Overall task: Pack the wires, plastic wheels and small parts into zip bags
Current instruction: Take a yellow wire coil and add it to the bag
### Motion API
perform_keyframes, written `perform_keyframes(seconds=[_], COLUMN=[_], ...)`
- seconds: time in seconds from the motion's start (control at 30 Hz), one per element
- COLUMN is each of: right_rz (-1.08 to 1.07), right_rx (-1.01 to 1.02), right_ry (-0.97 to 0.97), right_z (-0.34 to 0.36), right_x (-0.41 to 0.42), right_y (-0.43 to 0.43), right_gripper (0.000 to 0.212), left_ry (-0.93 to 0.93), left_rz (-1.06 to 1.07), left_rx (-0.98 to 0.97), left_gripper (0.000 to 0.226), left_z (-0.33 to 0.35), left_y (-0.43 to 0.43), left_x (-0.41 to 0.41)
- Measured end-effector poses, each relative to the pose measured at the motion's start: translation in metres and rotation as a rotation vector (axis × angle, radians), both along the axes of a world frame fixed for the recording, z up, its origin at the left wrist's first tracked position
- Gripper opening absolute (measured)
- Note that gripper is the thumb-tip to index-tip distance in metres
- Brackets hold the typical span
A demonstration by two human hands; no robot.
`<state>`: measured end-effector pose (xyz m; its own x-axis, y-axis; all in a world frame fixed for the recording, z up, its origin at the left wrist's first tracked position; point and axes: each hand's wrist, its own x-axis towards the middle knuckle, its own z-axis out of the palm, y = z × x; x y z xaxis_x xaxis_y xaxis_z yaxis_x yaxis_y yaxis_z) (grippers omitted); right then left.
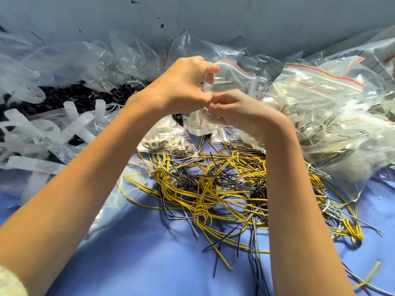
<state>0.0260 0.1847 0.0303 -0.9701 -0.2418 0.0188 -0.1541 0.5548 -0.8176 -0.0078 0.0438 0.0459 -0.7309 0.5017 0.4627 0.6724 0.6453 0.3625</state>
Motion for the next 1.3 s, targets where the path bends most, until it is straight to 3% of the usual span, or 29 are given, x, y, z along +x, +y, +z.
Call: perform_keyframes(seconds=[0.13, 0.27, 0.6, 0.8, 1.13, 1.23, 1.3], right_rz=[0.008, 0.007, 0.005, 0.016, 0.016, -0.083, -0.210], right_rx=[0.489, 0.590, 0.432, 0.322, 0.385, 0.416, 0.393], right_ry=[0.012, 0.049, 0.187, 0.105, 0.111, 0.151, 0.186], right_z=[-0.001, 0.007, 0.023, 0.008, -0.001, -0.004, -0.007], right_x=[-0.004, -0.002, 0.015, 0.010, 0.003, 0.000, -0.003], right_y=[0.002, 0.004, 0.010, 0.009, 0.010, 0.014, 0.015], right_gripper=[0.026, 0.036, 0.023, 0.017, 0.004, 0.023, 0.015], left_ry=[-0.063, -0.108, -0.112, -0.118, -0.137, -0.145, -0.157], left_rz=[-0.082, -0.056, 0.000, -0.054, -0.075, -0.074, -0.100], left_rx=[-0.134, -0.142, -0.065, -0.034, -0.072, -0.089, -0.081], left_gripper=[0.060, 0.068, 0.050, 0.048, 0.039, 0.041, 0.045], left_z=[-0.005, -0.005, -0.002, 0.000, -0.004, -0.005, -0.004], left_y=[0.003, 0.004, 0.002, 0.005, 0.007, 0.006, 0.006], left_x=[0.003, 0.001, -0.002, 0.006, 0.004, 0.005, 0.007])
